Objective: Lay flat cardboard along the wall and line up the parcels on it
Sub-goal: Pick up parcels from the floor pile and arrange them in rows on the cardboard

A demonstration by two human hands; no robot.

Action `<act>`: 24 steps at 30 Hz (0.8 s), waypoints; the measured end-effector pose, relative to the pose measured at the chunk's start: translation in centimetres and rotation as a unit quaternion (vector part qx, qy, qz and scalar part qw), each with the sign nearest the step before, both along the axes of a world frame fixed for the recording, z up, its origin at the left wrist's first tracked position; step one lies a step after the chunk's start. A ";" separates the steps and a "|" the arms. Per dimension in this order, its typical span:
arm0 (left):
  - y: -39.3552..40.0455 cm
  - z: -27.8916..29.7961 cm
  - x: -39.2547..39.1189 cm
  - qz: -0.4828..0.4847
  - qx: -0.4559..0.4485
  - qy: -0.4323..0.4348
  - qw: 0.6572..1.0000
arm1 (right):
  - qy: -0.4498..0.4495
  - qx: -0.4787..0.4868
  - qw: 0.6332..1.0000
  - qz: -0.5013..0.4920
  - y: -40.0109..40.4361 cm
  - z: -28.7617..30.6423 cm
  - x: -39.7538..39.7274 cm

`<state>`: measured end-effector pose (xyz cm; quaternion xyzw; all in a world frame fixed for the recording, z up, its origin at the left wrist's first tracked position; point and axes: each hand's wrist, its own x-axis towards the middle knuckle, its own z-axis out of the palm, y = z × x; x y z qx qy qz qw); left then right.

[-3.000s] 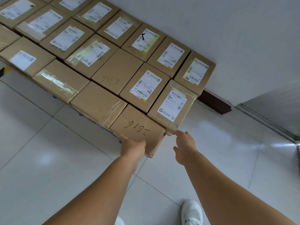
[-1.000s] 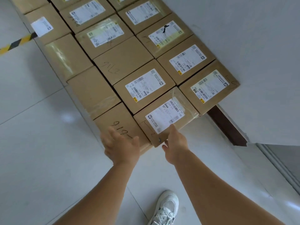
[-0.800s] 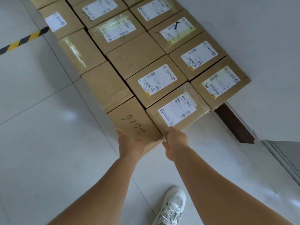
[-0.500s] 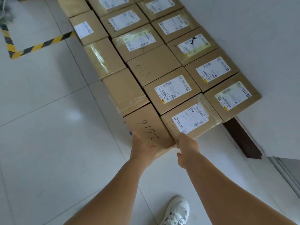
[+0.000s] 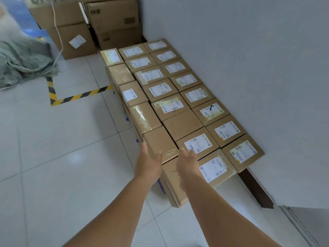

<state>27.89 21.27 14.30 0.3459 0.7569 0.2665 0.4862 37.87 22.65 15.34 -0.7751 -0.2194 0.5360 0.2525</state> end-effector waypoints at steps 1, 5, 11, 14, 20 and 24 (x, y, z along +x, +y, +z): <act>0.2 1.5 -1.3 -0.002 0.010 -0.002 1.000 | -0.005 0.010 1.000 0.009 0.1 1.9 -1.3; 0.5 6.9 -6.2 -0.006 0.036 0.001 0.999 | -0.018 0.046 0.998 0.026 0.3 7.4 -6.3; 0.8 12.4 -12.4 0.002 0.051 -0.015 0.999 | -0.012 0.078 0.996 0.045 0.9 13.0 -12.2; 1.5 13.6 -14.9 0.011 0.049 -0.017 0.999 | -0.002 0.082 0.995 0.049 2.0 14.2 -14.4; 6.5 15.0 -19.2 0.021 0.058 -0.021 0.998 | 0.023 0.097 0.994 0.050 7.4 14.9 -19.0; 12.7 15.7 -22.9 0.028 0.061 -0.005 0.998 | 0.036 0.099 0.992 0.067 13.7 15.1 -22.8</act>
